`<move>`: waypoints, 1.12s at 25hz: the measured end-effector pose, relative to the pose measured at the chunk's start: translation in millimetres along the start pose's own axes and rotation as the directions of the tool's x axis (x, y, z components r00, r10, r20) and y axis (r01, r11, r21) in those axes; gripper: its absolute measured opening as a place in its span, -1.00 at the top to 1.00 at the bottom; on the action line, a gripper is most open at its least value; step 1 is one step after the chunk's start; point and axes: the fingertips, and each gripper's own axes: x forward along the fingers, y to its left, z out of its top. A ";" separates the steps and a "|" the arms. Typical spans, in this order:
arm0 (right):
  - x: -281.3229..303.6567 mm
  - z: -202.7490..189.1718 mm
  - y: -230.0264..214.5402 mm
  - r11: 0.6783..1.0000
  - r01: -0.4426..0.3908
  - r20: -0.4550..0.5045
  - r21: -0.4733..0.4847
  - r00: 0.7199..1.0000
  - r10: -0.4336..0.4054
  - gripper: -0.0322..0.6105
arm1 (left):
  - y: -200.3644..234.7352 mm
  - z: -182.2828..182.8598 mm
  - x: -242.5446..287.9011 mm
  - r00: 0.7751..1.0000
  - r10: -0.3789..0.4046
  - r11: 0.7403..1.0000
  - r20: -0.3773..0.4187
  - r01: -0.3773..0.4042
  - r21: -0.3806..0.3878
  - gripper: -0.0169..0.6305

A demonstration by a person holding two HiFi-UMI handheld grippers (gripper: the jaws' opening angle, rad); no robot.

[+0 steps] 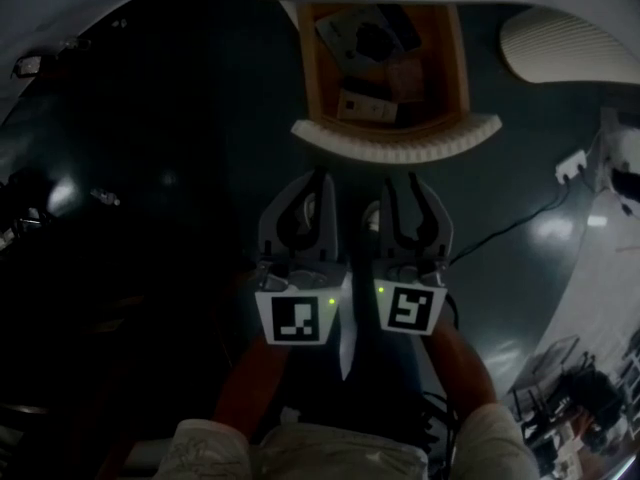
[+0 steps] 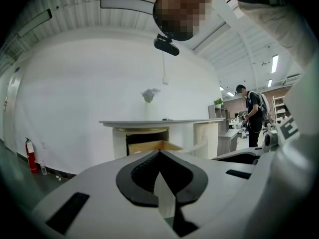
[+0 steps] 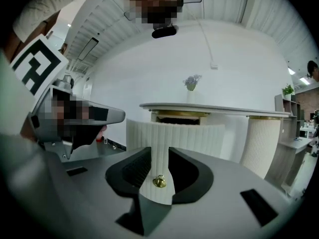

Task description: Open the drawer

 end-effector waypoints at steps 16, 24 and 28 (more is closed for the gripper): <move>-42.9 214.4 -26.8 1.000 -0.024 0.162 -0.009 0.987 0.025 0.58 | 12.1 180.0 -29.5 0.996 0.056 0.998 0.065 -0.055 -0.007 0.94; -63.8 298.5 -35.7 1.000 -0.002 0.221 -0.031 0.975 0.009 0.62 | 27.3 254.3 -46.0 0.991 0.080 0.997 0.112 -0.081 0.010 0.94; -79.3 333.1 -38.1 0.999 0.028 0.254 -0.029 0.967 -0.020 0.71 | 30.0 283.0 -59.7 0.987 0.068 0.997 0.143 -0.071 0.013 0.94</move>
